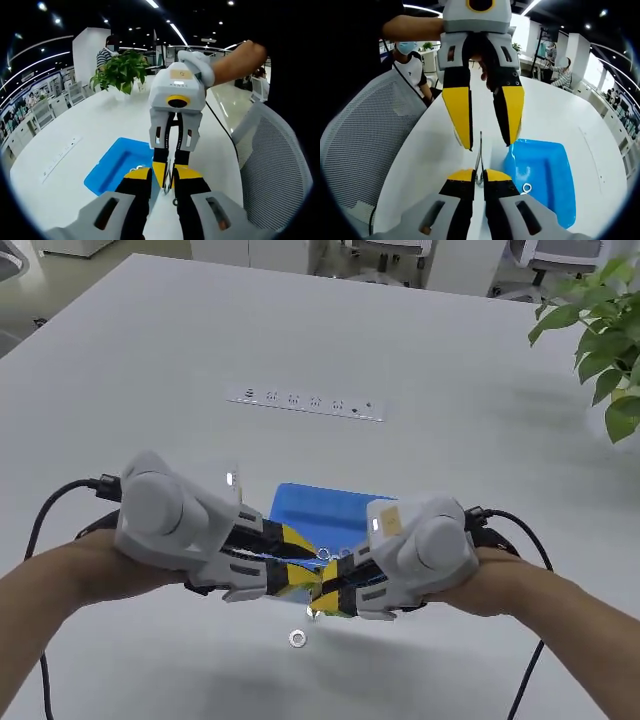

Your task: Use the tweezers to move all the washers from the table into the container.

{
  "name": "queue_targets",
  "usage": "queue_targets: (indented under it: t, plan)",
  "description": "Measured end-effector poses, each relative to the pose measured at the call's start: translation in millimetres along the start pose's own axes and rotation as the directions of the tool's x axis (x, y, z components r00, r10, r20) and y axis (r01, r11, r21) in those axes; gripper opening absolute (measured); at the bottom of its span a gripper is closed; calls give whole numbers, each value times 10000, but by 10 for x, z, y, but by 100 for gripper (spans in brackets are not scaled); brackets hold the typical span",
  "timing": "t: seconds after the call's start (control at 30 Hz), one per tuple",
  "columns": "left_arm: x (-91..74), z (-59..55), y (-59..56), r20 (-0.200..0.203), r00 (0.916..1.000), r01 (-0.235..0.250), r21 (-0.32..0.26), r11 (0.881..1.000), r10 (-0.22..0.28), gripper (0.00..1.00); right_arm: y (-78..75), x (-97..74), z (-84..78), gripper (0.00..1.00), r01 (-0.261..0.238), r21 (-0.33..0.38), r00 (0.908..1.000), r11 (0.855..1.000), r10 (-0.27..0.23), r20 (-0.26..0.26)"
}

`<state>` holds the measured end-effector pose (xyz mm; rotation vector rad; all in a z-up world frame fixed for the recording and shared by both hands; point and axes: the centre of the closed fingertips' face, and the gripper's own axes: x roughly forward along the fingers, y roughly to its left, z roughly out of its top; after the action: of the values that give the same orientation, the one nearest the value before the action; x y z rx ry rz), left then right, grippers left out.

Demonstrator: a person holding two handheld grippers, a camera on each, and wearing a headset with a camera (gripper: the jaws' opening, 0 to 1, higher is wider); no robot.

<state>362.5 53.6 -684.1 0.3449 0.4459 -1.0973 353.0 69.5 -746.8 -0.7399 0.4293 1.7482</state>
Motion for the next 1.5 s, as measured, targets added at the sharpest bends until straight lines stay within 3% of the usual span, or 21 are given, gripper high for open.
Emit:
queue_targets:
  t: [0.2, 0.57, 0.8, 1.17, 1.5]
  plan:
    - [-21, -18, -3, 35, 10000, -68, -214, 9997, 68, 34, -24, -77, 91, 7, 11, -134, 10000, 9999, -10, 52]
    - [-38, -55, 7, 114, 9988, -459, -731, 9963, 468, 66, -76, -240, 233, 7, -48, -285, 9999, 9996, 52, 147]
    - [-45, -43, 32, 347, 9967, -692, -1020, 9924, 731, 81, -132, -338, 303, 7, 14, -272, 9996, 9996, -7, 282]
    - [-48, -60, 88, 429, 9934, -1003, -1255, 9870, 1064, 98, -364, -475, 405, 7, 398, -395, 9982, 9984, -380, 472]
    - [-61, -60, 142, 462, 9913, -1160, -1320, 9844, 1230, 99, -613, -473, 378, 8, 860, -677, 9954, 9940, -829, 481]
